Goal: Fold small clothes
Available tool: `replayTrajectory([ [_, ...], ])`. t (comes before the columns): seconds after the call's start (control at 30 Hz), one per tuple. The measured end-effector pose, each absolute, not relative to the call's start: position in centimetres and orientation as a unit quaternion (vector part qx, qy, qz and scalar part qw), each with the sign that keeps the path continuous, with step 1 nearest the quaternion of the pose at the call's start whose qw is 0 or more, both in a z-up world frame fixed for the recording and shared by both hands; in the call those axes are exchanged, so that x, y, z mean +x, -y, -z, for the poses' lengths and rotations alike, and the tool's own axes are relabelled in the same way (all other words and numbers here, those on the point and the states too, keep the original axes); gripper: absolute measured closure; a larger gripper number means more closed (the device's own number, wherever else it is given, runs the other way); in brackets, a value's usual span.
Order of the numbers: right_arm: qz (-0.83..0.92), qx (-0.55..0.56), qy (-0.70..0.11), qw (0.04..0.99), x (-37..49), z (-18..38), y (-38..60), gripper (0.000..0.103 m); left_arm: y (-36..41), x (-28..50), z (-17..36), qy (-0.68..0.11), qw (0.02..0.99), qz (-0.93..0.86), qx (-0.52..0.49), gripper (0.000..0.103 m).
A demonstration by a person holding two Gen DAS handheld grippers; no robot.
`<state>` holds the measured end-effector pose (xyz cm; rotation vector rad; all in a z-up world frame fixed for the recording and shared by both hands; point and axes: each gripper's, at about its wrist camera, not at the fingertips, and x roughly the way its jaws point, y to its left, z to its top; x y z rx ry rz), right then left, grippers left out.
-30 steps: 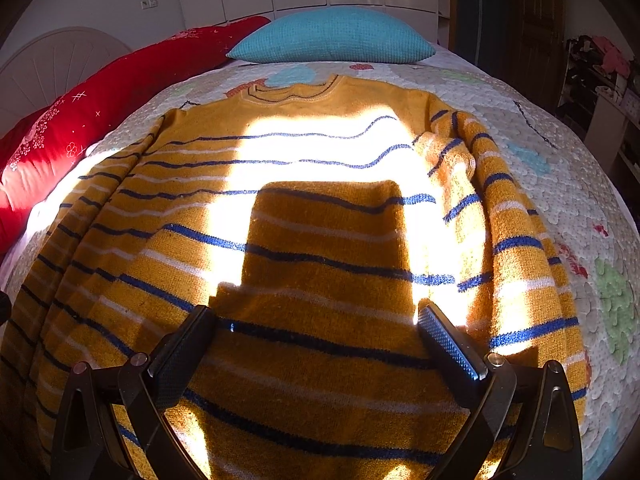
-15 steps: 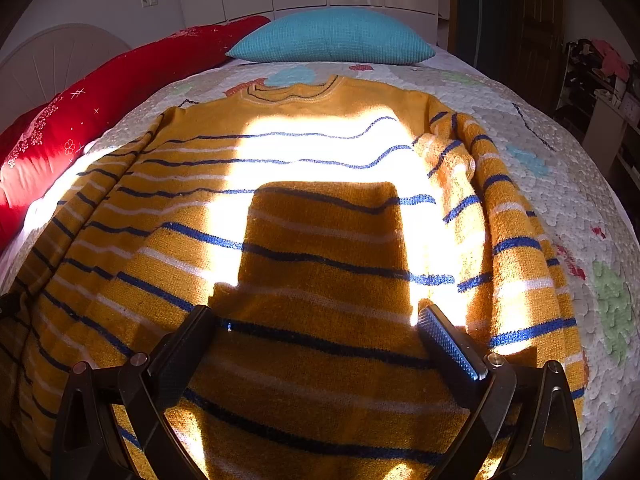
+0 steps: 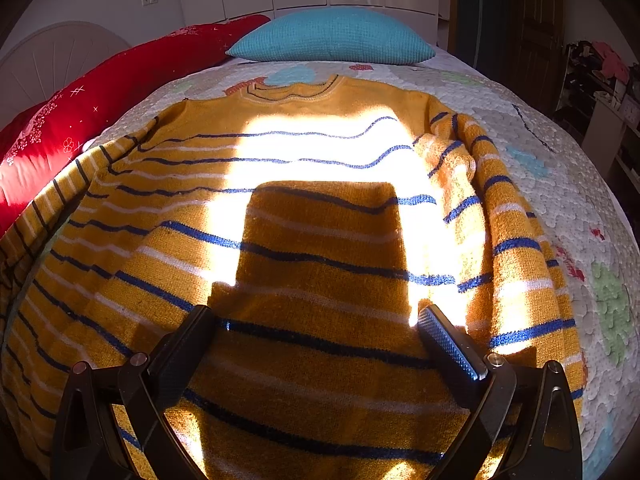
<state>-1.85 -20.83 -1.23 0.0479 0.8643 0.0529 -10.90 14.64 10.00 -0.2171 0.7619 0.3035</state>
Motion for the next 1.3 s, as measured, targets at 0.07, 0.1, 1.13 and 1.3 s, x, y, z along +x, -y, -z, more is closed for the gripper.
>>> replayTrajectory([
  [0.07,-0.028,0.024,-0.424,0.905,-1.7,1.0,20.9,0.000,-12.4,-12.1,-11.1,-0.348,0.925,-0.122,-0.091,0.023],
  [0.1,-0.031,0.024,-0.429,0.902,-1.7,0.6,21.0,0.003,-11.3,-12.5,-11.5,-0.344,0.929,-0.108,-0.082,0.023],
  [1.13,0.185,0.045,-0.343,0.920,-13.1,-6.9,40.4,0.095,-6.1,-12.2,-8.8,-0.385,0.921,-0.025,-0.053,0.023],
  [1.3,0.303,0.017,-0.372,0.877,-10.5,-5.8,44.7,0.092,-6.9,-12.1,-8.1,-0.393,0.917,-0.032,-0.060,0.023],
])
